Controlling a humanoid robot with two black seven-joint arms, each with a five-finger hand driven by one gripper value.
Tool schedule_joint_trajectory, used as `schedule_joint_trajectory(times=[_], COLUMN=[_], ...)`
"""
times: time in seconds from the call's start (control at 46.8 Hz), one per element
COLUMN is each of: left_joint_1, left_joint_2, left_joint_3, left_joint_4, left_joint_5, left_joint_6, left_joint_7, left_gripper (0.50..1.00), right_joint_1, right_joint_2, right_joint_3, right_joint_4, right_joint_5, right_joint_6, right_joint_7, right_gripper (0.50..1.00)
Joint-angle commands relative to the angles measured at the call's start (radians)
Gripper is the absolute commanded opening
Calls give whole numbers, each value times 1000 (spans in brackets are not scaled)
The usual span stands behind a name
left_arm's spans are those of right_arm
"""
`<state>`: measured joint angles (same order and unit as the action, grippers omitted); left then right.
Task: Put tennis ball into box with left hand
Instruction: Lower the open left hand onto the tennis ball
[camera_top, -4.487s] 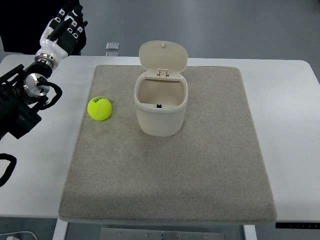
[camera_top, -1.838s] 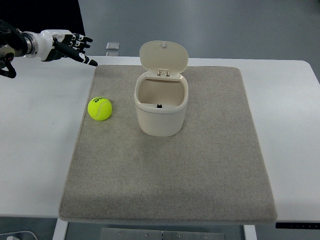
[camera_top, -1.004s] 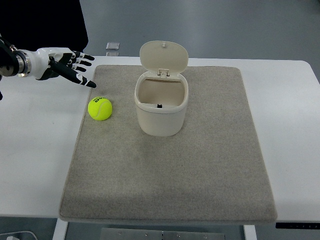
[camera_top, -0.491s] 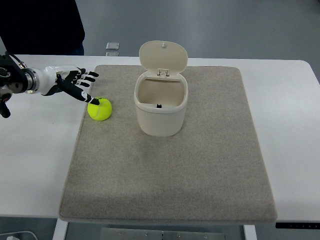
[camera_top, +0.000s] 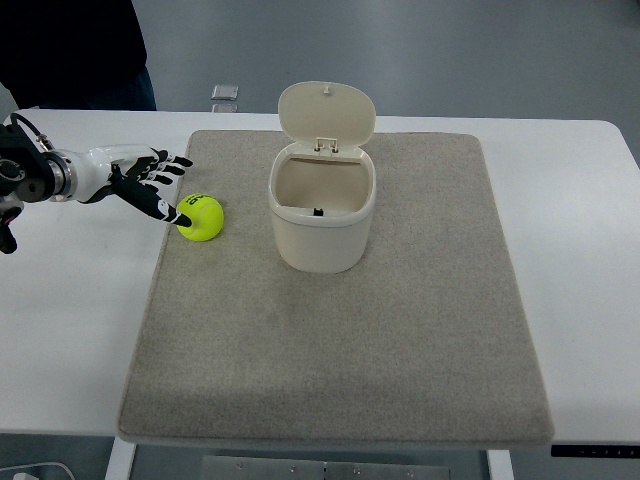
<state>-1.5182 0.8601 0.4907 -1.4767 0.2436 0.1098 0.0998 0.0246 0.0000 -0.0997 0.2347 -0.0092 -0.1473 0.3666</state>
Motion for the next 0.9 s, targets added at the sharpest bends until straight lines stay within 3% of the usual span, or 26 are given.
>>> schedule_joint_trajectory(times=[0.0,0.876], left_joint_1=[1,33], left_joint_2=[-6,-67], left_joint_3=[-1,-1], left_joint_4=[1,26], left_joint_5=[0,2], left_joint_6=[2,24], left_joint_7=[-3,-11], left_gripper=[986,979], right_joint_1=[0,0], right_joint_2=[0,0], right_joint_3=[0,0], right_joint_4=[0,0], right_joint_5=[0,0], right_joint_6=[0,0], right_joint_7=[0,0], right_gripper=[938,940])
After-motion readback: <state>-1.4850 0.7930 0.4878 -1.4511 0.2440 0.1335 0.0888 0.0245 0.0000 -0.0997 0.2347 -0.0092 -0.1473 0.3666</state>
